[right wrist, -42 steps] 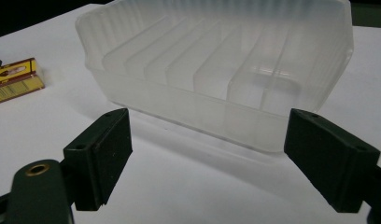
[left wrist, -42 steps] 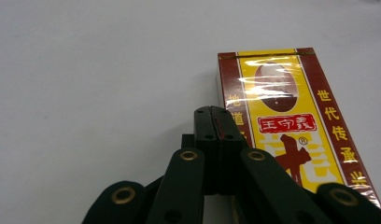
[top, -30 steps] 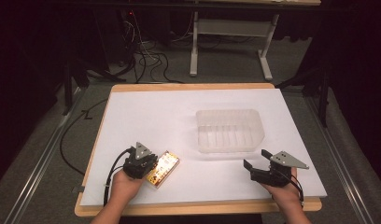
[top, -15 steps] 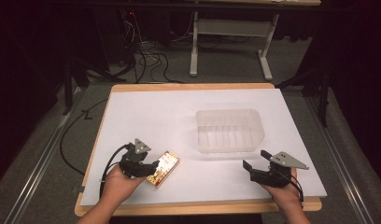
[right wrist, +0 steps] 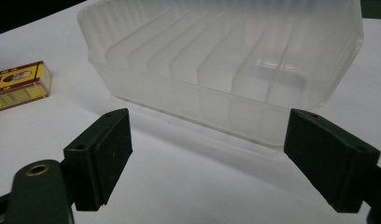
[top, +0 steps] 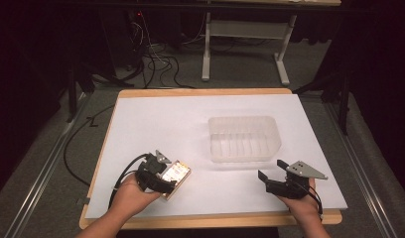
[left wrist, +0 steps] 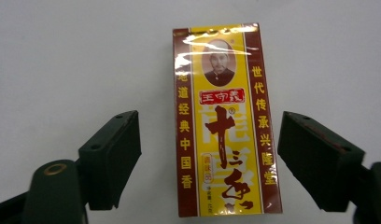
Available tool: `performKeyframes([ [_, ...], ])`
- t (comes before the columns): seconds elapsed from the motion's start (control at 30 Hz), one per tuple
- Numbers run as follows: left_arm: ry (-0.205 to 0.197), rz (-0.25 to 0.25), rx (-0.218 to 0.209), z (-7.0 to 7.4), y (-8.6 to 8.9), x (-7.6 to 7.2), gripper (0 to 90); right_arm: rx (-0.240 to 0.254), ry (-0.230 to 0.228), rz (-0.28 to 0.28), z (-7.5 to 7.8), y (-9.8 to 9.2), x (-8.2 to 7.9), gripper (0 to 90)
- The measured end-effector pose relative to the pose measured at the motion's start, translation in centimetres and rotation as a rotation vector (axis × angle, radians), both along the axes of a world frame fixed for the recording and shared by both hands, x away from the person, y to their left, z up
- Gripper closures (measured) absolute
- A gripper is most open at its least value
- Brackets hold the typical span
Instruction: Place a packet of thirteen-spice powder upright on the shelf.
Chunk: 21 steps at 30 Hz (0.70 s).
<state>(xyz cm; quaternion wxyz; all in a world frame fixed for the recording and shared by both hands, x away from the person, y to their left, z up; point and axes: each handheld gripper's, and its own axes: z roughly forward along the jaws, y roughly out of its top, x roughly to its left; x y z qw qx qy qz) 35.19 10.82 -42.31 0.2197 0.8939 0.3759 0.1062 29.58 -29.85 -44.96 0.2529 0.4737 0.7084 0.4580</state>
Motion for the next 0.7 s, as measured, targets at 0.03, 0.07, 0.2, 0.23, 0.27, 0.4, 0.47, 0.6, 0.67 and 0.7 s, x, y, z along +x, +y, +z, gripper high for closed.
performKeyframes([
  [0.03,0.007,-0.004,0.018,-0.1,-0.2,0.0,18.5,0.000,0.001,-0.001,0.0,0.0,0.0,15.6],
  [0.07,0.009,-0.011,0.032,-0.2,-0.5,0.0,16.9,-0.001,0.000,0.001,0.0,0.0,0.0,15.6],
  [0.2,0.020,-0.031,0.061,-0.4,-1.3,0.1,15.3,-0.002,-0.001,0.003,0.0,0.0,0.0,15.7],
  [0.23,0.022,-0.037,0.069,-0.4,-1.4,0.1,15.3,-0.002,-0.001,0.003,0.0,0.0,0.0,15.7],
  [0.27,0.029,-0.038,0.071,-0.5,-1.6,0.2,15.4,-0.002,-0.001,0.002,0.0,0.0,0.0,15.7],
  [0.4,0.064,-0.039,0.102,-0.7,-2.0,0.8,15.1,-0.004,-0.003,0.008,0.0,0.0,0.1,15.7],
  [0.47,0.079,-0.041,0.115,-0.8,-2.1,1.1,15.1,-0.005,-0.002,0.011,0.0,0.0,0.1,15.7],
  [0.6,0.132,-0.044,0.124,-1.2,-2.2,1.8,15.2,-0.006,-0.001,0.012,0.0,0.0,0.1,15.7],
  [0.67,0.153,-0.043,0.129,-1.4,-2.2,2.1,15.7,-0.006,-0.001,0.013,0.0,0.0,0.1,15.7],
  [0.7,0.153,-0.043,0.129,-1.4,-2.2,2.1,16.3,-0.006,-0.001,0.013,0.0,0.0,0.1,15.7],
])
